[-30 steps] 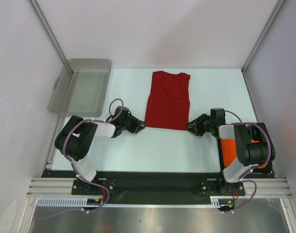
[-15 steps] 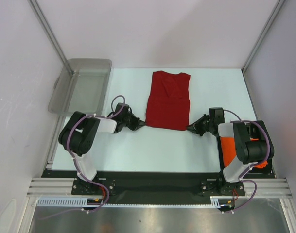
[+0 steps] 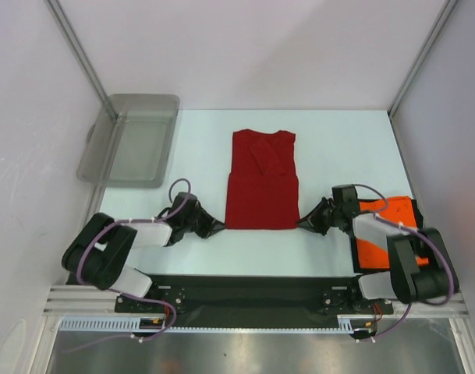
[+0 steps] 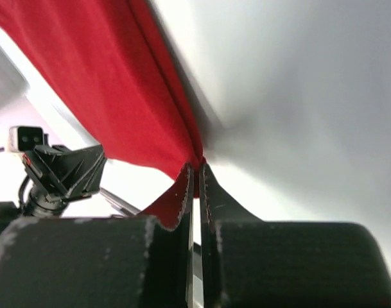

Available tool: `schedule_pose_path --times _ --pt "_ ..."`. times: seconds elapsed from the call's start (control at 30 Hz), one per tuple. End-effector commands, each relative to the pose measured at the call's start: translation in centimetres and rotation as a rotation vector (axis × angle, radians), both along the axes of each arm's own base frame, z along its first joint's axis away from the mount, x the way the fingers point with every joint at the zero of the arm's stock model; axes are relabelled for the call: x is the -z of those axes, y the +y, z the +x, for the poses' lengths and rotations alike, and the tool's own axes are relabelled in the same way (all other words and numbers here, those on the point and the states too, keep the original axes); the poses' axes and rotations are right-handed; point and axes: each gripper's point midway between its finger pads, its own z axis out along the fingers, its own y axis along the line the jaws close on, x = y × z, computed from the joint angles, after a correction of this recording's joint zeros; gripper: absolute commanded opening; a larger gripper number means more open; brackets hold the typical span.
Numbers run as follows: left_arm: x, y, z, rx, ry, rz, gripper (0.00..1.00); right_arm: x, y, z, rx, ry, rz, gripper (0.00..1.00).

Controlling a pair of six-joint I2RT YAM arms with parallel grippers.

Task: Fold and stack the t-shirts
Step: Fold the tshirt

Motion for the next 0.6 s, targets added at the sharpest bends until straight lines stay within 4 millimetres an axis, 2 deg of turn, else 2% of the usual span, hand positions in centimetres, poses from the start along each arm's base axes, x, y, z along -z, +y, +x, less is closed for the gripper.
schedule_pose_path --times 0.0,0.03,0.07,0.1,0.13,0.17,0.2,0.23,0.33,0.37,0.43,0.5,0.57 --pt "-0.6 -0.1 -2.2 0.007 -0.022 -0.006 0.0 -0.2 -0.1 -3.7 -0.043 0.016 -0.061 0.0" --pt "0.0 -0.1 -3.7 0.023 -0.005 0.002 0.0 -0.4 -0.2 -4.5 -0.044 0.015 -0.069 0.0" --pt "0.0 0.0 -4.3 0.025 -0.003 0.0 0.0 -1.5 -0.3 -4.8 -0.039 -0.029 -0.068 0.0" --pt "-0.3 0.0 -4.8 0.019 -0.004 -0.009 0.0 -1.4 -0.3 -6.0 -0.043 -0.006 -0.067 0.0" --pt "-0.4 0.0 -6.1 0.033 -0.006 -0.013 0.0 -0.6 -0.6 -7.3 -0.042 0.021 -0.072 0.0" --pt "-0.5 0.1 -6.6 0.028 -0.003 -0.024 0.0 -1.4 -0.6 -7.7 -0.04 -0.011 -0.059 0.0" --pt "-0.6 0.2 -7.1 0.024 -0.006 -0.027 0.0 -0.9 -0.7 -9.1 -0.049 0.027 -0.064 0.0" --pt "-0.5 0.5 -8.2 0.031 0.0 -0.028 0.0 -0.8 -0.7 -9.7 -0.054 0.034 -0.062 0.0" --pt "-0.2 1.4 -9.7 0.028 0.024 -0.017 0.0 -1.3 -0.6 -11.7 -0.091 0.021 -0.086 0.0" --pt "-1.3 1.2 -9.6 0.03 -0.01 -0.04 0.0 -1.4 -0.7 -11.9 -0.092 0.012 -0.103 0.0" --pt "-1.5 1.8 -10.3 0.037 0.002 -0.017 0.0 -1.6 -0.9 -13.1 -0.107 0.018 -0.108 0.0" --pt "-3.4 1.6 -10.0 0.053 -0.057 -0.034 0.0 -2.0 -1.3 -13.6 -0.112 0.02 -0.122 0.0" --pt "-4.4 1.4 -10.0 0.085 -0.086 -0.027 0.0 -2.7 -1.0 -13.6 -0.118 0.009 -0.106 0.0"
